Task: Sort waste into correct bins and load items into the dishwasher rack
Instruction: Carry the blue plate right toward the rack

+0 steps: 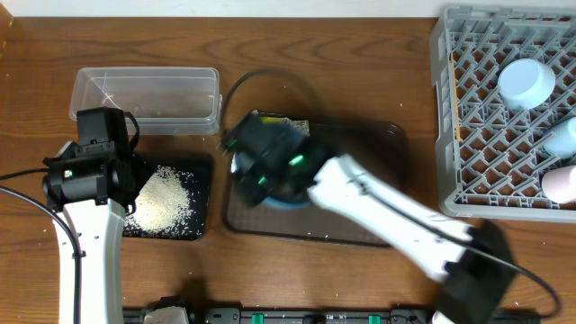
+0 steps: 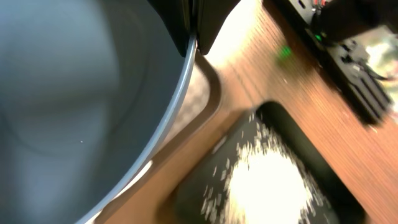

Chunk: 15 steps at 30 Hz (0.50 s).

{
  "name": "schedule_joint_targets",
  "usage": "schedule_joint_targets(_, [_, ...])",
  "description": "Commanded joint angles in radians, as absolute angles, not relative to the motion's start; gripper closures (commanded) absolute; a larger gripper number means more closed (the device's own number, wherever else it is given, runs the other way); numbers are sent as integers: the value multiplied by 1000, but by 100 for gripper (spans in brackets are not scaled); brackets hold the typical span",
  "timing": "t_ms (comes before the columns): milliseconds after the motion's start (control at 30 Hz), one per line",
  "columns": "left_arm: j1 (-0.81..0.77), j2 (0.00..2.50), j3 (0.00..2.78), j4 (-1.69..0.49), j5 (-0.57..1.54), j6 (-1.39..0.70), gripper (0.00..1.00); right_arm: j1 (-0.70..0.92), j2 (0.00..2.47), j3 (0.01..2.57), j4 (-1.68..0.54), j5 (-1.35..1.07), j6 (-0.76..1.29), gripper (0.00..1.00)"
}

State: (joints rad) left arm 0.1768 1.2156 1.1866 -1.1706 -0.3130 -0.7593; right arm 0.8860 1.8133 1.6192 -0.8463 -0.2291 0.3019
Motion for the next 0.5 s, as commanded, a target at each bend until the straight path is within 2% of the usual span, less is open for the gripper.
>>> schedule_joint_targets(0, [183,1216,1198,-1174,-315,-764,1,766,1702,1657,-846,-357,220,99])
schedule_joint_targets(300, [183,1216,1198,-1174,-315,-764,1,322,1578,1657,-854,-670,60,99])
schedule_joint_targets(467, [183,1216,1198,-1174,-315,-764,1,11,1564,1657,-819,-927,-10,99])
